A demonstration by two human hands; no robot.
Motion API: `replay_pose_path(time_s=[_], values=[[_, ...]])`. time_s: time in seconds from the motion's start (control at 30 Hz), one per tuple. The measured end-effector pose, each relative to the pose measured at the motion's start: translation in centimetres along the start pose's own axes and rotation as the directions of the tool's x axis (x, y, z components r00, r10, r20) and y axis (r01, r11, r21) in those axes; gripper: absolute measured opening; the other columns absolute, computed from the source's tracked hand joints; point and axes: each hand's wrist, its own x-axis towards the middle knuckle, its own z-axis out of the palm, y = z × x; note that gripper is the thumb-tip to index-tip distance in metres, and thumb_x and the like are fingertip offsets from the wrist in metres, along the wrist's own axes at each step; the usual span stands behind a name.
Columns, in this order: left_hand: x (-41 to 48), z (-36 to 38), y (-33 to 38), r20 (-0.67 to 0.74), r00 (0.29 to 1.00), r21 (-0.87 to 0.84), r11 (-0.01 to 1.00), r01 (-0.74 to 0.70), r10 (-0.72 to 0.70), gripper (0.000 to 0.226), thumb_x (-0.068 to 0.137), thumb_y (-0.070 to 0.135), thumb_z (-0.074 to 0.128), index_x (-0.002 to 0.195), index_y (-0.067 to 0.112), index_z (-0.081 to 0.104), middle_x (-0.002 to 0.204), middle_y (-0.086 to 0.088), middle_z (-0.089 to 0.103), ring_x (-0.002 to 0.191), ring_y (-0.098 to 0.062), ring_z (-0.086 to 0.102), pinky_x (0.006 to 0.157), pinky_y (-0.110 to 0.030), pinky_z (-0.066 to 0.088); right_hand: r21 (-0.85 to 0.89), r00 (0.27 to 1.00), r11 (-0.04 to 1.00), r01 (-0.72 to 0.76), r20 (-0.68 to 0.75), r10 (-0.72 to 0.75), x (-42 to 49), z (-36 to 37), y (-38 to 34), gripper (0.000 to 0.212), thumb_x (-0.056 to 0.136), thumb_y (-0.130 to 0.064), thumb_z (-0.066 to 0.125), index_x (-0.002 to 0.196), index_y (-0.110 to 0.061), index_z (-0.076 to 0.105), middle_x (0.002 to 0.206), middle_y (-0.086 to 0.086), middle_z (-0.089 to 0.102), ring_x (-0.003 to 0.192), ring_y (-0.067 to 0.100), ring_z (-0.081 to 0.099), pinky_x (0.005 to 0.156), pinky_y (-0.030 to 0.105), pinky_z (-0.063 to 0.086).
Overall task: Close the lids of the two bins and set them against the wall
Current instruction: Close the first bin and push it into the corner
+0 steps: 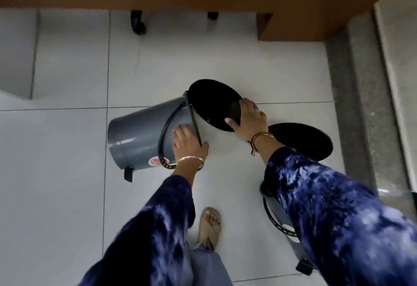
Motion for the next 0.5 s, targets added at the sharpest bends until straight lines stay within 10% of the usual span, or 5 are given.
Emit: replay_pose_path(time_s=[0.17,0.33,0.5], values=[[5.0,5.2,1.1,0.097,0.82,-0.496,0.687,0.531,-0.564,0.078,0.086,0.035,0.063,0.146,0.007,0.021,0.16,-0.022,0.002,0.141,-0.048,0.024,0.115,-0.051,0.027,0.157,0.989,0.976,-0.15,0.015,0.15,6.5,4.1,2.3,0.102,0.08,-0.052,0.062,0.153,-0.01,0.005,0.163,0.006,0.004,0.15,0.025,0.009,0.118,0.047,0.022],[7.2,6.6,2.0,0.044,0.794,-0.672,0.57,0.472,-0.606,0.026,0.094,0.026,0.053,0.118,0.015,0.052,0.161,-0.017,-0.014,0.142,-0.051,0.021,0.113,-0.048,0.035,0.58,0.962,0.768,-0.271,0.174,0.208,9.3,5.0,2.9,0.082,0.085,-0.069,0.036,0.148,-0.016,0.028,0.152,0.009,0.036,0.139,0.03,0.037,0.11,0.04,0.033],[6.1,4.9,2.5,0.137,0.783,-0.685,0.513,0.517,-0.606,0.036,0.093,0.042,0.05,0.114,0.014,0.057,0.162,-0.013,-0.017,0.144,-0.048,0.02,0.113,-0.047,0.031,0.723,0.92,0.584,-0.368,0.195,0.339,4.9,6.7,-0.3,0.065,0.097,-0.055,0.019,0.129,-0.009,0.053,0.132,0.016,0.055,0.123,0.032,0.051,0.102,0.037,0.037]])
